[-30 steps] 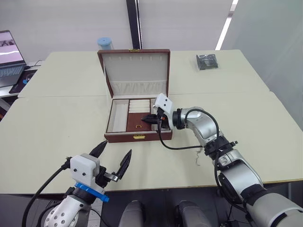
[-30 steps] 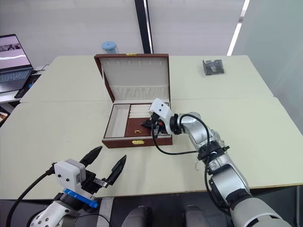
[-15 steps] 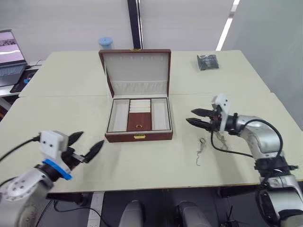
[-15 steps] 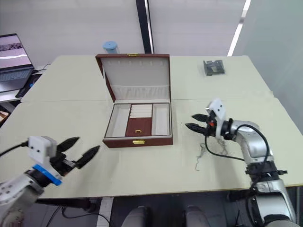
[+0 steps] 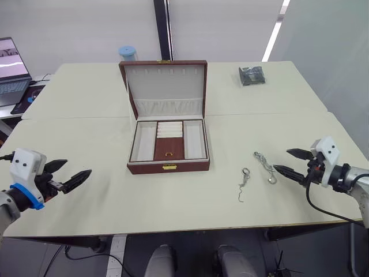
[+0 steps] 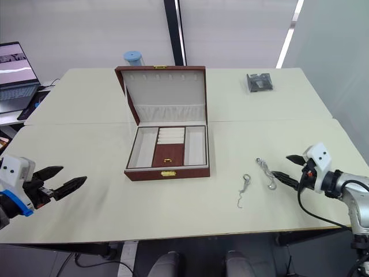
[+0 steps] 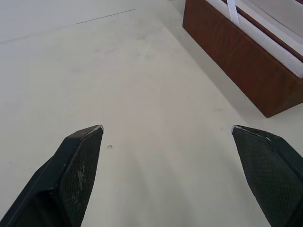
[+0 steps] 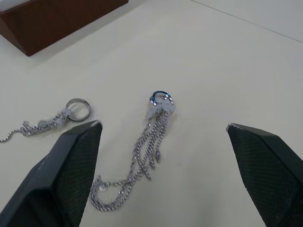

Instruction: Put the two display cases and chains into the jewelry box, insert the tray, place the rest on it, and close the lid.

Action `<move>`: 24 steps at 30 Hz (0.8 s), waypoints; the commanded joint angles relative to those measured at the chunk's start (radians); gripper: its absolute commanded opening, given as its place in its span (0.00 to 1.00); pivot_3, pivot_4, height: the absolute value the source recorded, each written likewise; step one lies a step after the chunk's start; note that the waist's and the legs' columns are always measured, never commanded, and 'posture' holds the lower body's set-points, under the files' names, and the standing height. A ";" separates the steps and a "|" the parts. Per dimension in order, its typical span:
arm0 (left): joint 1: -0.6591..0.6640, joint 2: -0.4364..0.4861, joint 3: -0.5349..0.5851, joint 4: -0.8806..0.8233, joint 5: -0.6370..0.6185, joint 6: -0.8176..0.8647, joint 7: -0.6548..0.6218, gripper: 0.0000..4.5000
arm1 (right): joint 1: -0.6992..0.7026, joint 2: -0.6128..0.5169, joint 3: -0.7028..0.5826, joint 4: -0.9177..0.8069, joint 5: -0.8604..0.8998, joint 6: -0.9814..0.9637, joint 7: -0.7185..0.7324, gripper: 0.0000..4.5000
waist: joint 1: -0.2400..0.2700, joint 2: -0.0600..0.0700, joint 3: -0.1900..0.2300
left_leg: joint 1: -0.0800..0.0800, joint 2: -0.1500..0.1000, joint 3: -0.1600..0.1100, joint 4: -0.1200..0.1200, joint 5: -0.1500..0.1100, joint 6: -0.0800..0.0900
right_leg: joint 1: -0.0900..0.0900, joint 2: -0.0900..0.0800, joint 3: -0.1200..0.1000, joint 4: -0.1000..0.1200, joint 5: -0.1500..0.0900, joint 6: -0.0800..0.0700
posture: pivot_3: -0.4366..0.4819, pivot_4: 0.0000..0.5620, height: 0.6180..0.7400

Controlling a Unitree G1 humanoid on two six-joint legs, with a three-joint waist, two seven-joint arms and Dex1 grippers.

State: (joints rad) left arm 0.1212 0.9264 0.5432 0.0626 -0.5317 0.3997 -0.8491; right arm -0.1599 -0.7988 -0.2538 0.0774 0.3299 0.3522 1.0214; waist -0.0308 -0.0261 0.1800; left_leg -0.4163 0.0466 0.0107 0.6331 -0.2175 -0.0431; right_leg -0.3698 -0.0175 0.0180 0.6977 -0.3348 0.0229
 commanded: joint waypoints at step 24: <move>0.028 -0.024 0.062 -0.019 0.049 -0.049 -0.029 1.00 | -0.012 -0.033 -0.019 0.111 -0.009 -0.102 -0.023 0.99 | -0.001 0.000 0.000 | 0.000 0.000 0.001 0.000 0.000 0.000 | 0.000 -0.001 0.001 0.000 0.000 0.000 | 0.48 0.27 1.00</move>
State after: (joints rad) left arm 0.1472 0.9038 0.5605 0.0785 -0.4778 0.3624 -0.8833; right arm -0.1653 -0.8165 -0.2563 0.2052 0.3117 0.2565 1.0002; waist -0.0317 -0.0261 0.1799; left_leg -0.4161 0.0465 0.0114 0.6329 -0.2174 -0.0432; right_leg -0.3695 -0.0180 0.0186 0.6980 -0.3348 0.0229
